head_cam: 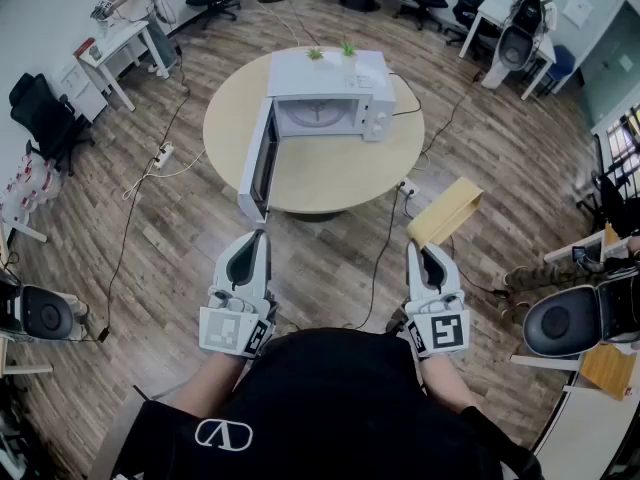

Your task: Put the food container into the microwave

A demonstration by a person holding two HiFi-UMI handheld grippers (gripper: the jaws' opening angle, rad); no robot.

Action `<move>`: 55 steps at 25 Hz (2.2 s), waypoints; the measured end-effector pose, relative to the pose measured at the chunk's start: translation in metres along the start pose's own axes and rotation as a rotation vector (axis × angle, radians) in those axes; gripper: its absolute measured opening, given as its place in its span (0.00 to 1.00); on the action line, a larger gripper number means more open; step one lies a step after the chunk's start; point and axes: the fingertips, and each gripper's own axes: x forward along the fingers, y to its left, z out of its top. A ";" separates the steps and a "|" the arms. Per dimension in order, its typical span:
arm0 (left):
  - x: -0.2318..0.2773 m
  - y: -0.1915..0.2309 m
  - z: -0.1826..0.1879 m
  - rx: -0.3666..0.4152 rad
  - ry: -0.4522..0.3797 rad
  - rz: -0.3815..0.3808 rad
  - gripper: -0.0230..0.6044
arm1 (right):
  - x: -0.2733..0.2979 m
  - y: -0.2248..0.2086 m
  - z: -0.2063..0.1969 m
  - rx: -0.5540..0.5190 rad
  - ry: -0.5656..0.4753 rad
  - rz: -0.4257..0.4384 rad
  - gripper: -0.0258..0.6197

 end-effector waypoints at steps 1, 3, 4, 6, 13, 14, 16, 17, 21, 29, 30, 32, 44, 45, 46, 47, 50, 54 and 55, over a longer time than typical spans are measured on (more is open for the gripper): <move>0.000 0.000 -0.001 0.000 0.000 0.000 0.04 | 0.000 0.000 -0.001 -0.001 -0.001 0.000 0.08; 0.000 -0.002 -0.002 0.001 0.001 -0.001 0.04 | -0.002 0.001 -0.002 -0.002 0.000 0.002 0.08; 0.000 -0.003 -0.003 0.000 0.002 -0.002 0.04 | -0.003 0.002 -0.003 -0.003 0.003 0.003 0.08; 0.000 -0.004 -0.003 -0.004 0.004 -0.005 0.04 | -0.004 0.002 -0.005 0.001 0.009 0.003 0.08; 0.006 -0.010 -0.011 -0.021 0.019 -0.013 0.04 | -0.008 -0.003 -0.003 0.049 -0.023 0.034 0.08; 0.007 -0.011 -0.013 -0.021 0.021 -0.012 0.04 | -0.008 -0.004 -0.005 0.030 -0.016 0.033 0.08; 0.009 -0.013 -0.014 -0.019 0.024 -0.011 0.04 | -0.008 -0.004 -0.005 0.002 -0.008 0.037 0.08; 0.010 -0.014 -0.014 -0.018 0.026 -0.009 0.04 | -0.009 -0.004 -0.006 -0.008 -0.007 0.042 0.08; 0.016 -0.023 -0.017 -0.011 0.033 0.006 0.04 | -0.012 -0.006 -0.006 -0.014 -0.019 0.072 0.08; 0.028 -0.053 -0.023 0.047 0.063 0.047 0.04 | -0.009 -0.022 -0.025 -0.023 -0.030 0.169 0.08; 0.029 -0.057 -0.025 0.054 0.070 0.051 0.04 | -0.008 -0.024 -0.028 -0.015 -0.033 0.179 0.08; 0.030 -0.063 -0.027 0.060 0.081 0.062 0.04 | -0.006 -0.029 -0.036 -0.001 -0.030 0.198 0.08; 0.101 -0.009 -0.045 0.047 0.065 0.075 0.04 | 0.084 -0.043 -0.044 -0.039 -0.021 0.236 0.08; 0.112 0.001 -0.046 0.039 0.058 0.070 0.04 | 0.096 -0.045 -0.043 -0.044 -0.015 0.231 0.08; 0.123 0.012 -0.046 0.031 0.050 0.065 0.04 | 0.109 -0.046 -0.042 -0.048 -0.011 0.224 0.08; 0.135 0.024 -0.045 0.027 0.042 0.059 0.04 | 0.123 -0.048 -0.040 -0.052 -0.007 0.216 0.08; 0.169 0.058 -0.042 0.036 0.023 0.038 0.04 | 0.166 -0.050 -0.034 -0.065 0.006 0.189 0.08; 0.208 0.100 -0.046 0.009 0.023 0.002 0.04 | 0.227 -0.045 -0.026 -0.062 0.019 0.152 0.08; 0.215 0.108 -0.049 0.003 0.026 -0.011 0.04 | 0.240 -0.043 -0.026 -0.075 0.027 0.153 0.08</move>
